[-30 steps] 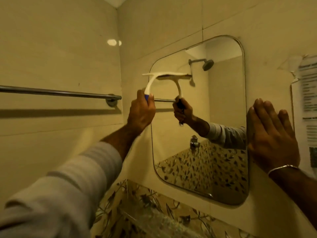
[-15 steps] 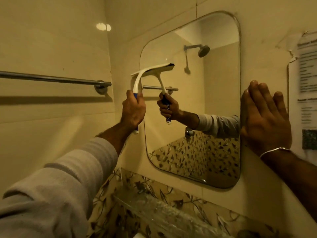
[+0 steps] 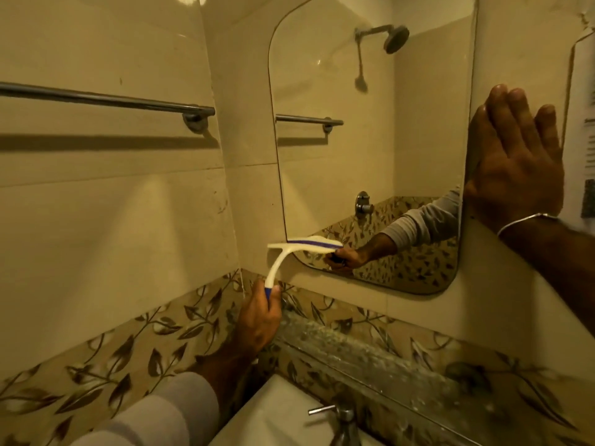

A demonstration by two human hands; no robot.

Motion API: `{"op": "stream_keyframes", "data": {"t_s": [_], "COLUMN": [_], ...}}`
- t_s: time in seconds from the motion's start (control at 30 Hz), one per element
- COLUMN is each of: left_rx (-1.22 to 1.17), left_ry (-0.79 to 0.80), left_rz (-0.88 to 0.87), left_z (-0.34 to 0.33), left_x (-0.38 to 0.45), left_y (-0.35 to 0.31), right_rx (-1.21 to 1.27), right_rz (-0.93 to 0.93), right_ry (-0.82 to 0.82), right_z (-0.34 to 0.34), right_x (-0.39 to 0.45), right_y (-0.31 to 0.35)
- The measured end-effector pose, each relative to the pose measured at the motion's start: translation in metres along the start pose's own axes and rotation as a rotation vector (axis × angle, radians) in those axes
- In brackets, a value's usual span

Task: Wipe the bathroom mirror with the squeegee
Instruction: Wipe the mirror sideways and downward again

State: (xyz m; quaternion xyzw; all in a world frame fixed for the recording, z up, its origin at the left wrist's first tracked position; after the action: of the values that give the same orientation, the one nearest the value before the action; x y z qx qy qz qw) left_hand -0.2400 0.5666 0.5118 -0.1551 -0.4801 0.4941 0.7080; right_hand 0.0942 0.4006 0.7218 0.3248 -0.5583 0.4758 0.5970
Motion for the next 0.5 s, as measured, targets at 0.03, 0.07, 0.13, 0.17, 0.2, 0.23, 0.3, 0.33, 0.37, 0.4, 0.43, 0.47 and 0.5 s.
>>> {"op": "stream_keyframes", "data": {"t_s": [0.03, 0.07, 0.13, 0.17, 0.2, 0.23, 0.3, 0.33, 0.37, 0.4, 0.43, 0.47, 0.5], "left_rx": [0.016, 0.04, 0.11, 0.141, 0.15, 0.138, 0.074, 0.043, 0.005, -0.038, -0.079, -0.108, -0.127], "left_ry": [0.023, 0.056, 0.117, 0.127, 0.118, 0.103, 0.088, 0.078, 0.057, 0.033, 0.013, -0.006, -0.028], "left_rz": [0.014, 0.029, 0.032, 0.014, -0.001, -0.014, -0.024, -0.008, 0.016, 0.047, 0.058, 0.044, 0.002], "left_z": [-0.002, -0.005, -0.008, -0.008, -0.008, -0.007, -0.006, -0.004, 0.0, 0.006, 0.014, 0.022, 0.033], "left_x": [-0.007, -0.014, -0.027, -0.032, -0.036, -0.038, -0.038, -0.036, -0.031, -0.026, -0.019, -0.009, 0.002], "left_y": [0.008, 0.015, 0.019, 0.019, 0.018, 0.017, 0.014, 0.015, 0.011, 0.005, -0.006, -0.021, -0.036], "right_rx": [0.002, 0.003, 0.007, 0.008, 0.007, 0.004, -0.019, -0.028, -0.039, -0.045, -0.051, -0.057, -0.059], "right_rz": [0.0, 0.002, 0.006, 0.007, 0.009, 0.009, 0.016, 0.018, 0.017, 0.014, 0.011, 0.014, 0.018], "right_ry": [0.003, 0.004, 0.007, 0.007, 0.003, -0.006, -0.028, -0.029, -0.029, -0.025, -0.023, -0.024, -0.029], "right_z": [0.0, 0.0, 0.001, 0.001, 0.001, 0.001, 0.001, 0.0, 0.001, 0.0, 0.0, -0.001, -0.002], "right_x": [0.0, -0.001, -0.001, 0.0, 0.0, -0.001, 0.001, 0.001, 0.002, 0.001, 0.001, 0.001, 0.0], "right_y": [0.0, 0.001, 0.0, 0.0, -0.001, 0.0, -0.001, -0.001, -0.002, -0.002, -0.002, -0.002, -0.001]}}
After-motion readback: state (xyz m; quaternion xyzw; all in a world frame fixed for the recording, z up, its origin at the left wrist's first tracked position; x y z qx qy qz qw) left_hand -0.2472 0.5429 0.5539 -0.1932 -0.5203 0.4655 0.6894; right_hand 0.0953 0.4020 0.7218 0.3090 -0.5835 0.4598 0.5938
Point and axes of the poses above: each hand's wrist, its own x-axis towards the middle knuckle, its own z-axis out of the back of the hand, y = z × x, the point moved 3 cm from there along x, towards the middle knuckle, and after that the axes turned 4 degrees about -x, right-handed, at the moved point
